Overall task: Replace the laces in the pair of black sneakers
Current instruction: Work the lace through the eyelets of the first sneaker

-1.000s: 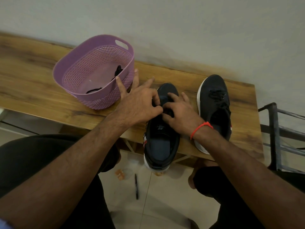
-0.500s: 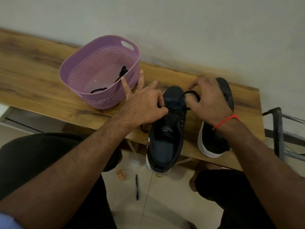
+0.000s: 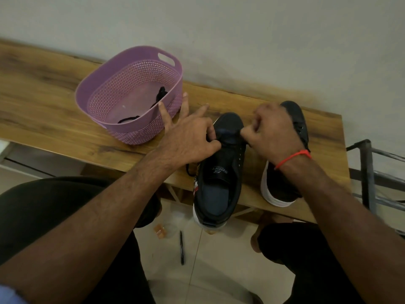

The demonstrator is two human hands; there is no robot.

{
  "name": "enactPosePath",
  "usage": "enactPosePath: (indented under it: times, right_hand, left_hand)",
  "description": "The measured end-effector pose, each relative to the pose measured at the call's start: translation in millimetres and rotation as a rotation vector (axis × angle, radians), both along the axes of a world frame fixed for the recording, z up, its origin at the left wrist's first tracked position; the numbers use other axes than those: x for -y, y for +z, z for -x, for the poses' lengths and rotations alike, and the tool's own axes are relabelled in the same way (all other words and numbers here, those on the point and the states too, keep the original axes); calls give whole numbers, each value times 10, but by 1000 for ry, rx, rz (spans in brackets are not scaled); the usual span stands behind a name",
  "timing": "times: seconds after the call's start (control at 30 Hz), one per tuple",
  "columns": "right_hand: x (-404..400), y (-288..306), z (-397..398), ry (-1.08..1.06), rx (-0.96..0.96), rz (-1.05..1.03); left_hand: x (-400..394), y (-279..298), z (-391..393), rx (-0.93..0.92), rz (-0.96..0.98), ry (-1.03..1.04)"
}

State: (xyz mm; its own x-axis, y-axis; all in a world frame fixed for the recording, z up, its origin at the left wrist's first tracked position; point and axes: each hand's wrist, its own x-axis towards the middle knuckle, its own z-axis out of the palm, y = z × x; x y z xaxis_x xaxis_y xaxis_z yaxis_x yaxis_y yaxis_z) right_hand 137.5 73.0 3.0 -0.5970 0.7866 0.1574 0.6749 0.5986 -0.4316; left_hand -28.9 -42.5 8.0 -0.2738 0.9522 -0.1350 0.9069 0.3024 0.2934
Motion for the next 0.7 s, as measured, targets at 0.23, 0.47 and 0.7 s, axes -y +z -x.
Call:
enactPosePath:
  times: [0.23, 0.47, 0.7]
  right_hand:
    - [65, -43, -45, 112, 196, -88]
    - [342, -265, 126, 259, 258, -32]
    - [-171, 106, -143, -184, -74, -80]
  left_hand:
    - [-4, -1, -5, -4, 0, -3]
    - [6, -1, 0, 0, -5, 0]
    - [6, 12, 5, 14, -2, -5]
